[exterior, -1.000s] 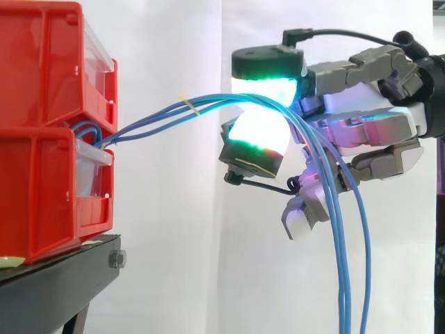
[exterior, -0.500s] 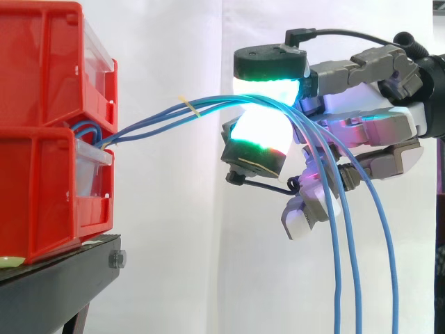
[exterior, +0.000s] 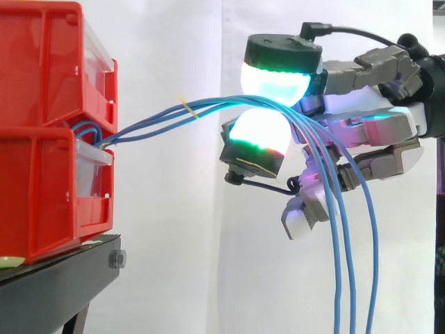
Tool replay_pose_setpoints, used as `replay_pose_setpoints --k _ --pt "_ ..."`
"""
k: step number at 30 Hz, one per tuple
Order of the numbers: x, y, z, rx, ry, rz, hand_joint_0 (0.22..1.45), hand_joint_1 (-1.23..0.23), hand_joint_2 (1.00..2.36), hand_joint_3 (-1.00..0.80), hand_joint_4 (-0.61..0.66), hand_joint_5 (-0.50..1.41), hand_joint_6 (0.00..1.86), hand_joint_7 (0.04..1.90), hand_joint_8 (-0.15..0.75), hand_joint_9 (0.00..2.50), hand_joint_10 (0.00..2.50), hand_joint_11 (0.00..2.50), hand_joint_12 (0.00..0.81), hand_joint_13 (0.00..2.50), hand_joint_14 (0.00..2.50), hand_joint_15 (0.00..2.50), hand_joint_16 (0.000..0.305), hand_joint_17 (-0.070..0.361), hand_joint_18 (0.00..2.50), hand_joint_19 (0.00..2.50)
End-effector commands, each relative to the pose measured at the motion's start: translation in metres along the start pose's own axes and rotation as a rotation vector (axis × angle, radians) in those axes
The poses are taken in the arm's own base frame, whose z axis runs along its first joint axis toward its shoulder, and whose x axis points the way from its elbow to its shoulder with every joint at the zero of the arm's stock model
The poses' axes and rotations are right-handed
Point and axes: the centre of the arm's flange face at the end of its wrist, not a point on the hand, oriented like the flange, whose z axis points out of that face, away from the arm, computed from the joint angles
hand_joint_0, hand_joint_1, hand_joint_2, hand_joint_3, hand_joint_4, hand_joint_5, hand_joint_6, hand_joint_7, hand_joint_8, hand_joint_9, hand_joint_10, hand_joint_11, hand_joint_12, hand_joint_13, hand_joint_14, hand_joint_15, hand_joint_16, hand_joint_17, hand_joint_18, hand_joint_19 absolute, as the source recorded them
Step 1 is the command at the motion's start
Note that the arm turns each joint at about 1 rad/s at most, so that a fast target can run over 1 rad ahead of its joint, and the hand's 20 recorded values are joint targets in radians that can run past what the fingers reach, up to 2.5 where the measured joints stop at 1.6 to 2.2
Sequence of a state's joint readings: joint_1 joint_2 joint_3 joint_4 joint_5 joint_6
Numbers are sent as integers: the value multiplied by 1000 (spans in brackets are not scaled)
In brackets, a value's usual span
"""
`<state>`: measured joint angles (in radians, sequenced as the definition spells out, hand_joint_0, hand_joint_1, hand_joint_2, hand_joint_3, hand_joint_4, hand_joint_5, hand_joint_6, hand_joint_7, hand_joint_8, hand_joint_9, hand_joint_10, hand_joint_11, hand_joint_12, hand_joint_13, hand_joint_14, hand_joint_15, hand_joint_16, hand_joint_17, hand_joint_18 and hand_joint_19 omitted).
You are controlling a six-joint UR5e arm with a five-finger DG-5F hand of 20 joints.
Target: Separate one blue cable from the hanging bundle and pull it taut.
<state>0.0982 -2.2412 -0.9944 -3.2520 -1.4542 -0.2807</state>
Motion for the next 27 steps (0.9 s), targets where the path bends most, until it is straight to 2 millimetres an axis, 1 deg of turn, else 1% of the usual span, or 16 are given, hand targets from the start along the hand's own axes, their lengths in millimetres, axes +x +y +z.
replay_pose_setpoints --k 1,5,8,12,18,20,23,27 --pt "0 0 0 0 0 0 461 -618 1005 -395 85 127 502 1381 170 1850 9 219 299 1187 11 339 68 154 719 418" --pt "-1 -1 0 2 -1 0 450 -632 1002 -462 74 122 500 1405 151 1809 11 263 268 1132 15 385 59 132 625 480" --pt "-1 -2 0 3 -1 2 441 -627 1000 -500 83 122 501 1402 154 1807 11 262 271 1137 15 375 60 134 632 474" --pt "-1 -2 0 3 -1 2 417 -640 1000 -500 94 124 501 1397 159 1820 11 253 278 1146 12 363 62 139 651 460" --pt "-1 -2 0 5 0 1 423 -691 1000 -500 91 128 502 1363 149 1826 10 253 273 1149 13 365 61 137 643 462" --pt "-1 -2 0 5 0 1 425 -767 1000 -500 80 133 502 1346 139 1865 11 252 260 1164 13 366 59 133 642 461" --pt "-2 -3 0 5 -2 2 424 -793 1000 -500 60 137 502 1327 130 1887 10 242 255 1180 12 358 59 132 651 457" --pt "-2 -5 -1 10 -2 1 435 -776 1000 -500 47 141 503 1309 119 1916 12 226 243 1205 13 355 56 126 662 449"
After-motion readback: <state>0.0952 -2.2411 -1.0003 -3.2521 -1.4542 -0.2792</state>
